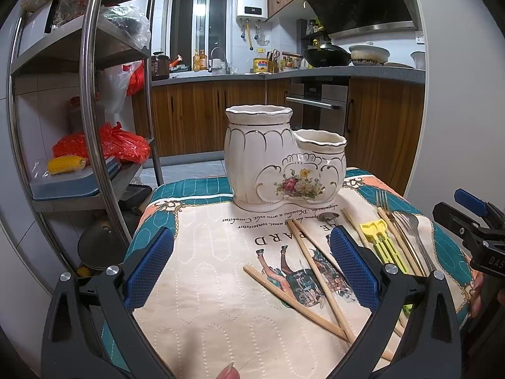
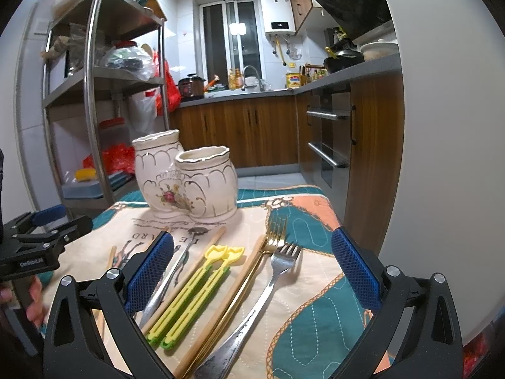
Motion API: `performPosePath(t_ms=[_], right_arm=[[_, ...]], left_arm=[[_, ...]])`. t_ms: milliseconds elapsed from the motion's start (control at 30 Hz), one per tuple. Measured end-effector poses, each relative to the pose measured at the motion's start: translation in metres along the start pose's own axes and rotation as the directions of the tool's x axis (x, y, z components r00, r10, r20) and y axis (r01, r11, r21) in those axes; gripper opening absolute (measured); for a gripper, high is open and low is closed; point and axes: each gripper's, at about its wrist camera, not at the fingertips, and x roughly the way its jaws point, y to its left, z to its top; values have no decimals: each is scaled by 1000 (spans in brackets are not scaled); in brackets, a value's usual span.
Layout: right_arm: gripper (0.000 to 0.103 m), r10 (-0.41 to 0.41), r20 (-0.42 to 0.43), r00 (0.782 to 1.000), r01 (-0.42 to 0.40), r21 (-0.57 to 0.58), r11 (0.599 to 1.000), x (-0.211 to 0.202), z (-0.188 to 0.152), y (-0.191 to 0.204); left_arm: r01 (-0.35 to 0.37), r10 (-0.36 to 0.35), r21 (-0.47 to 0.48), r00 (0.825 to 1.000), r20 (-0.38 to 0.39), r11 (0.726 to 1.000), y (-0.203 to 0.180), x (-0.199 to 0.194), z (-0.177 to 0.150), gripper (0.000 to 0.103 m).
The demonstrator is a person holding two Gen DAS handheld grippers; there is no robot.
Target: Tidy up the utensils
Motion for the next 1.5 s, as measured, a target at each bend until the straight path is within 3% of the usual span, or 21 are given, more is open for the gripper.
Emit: performPosePath(t_ms=[1500], right_arm=[[99,12,3,1000,-12,7,1000,-2,-2,1]], left_arm=[[-1,1,0,1000,2,1000,-1,0,1,98]])
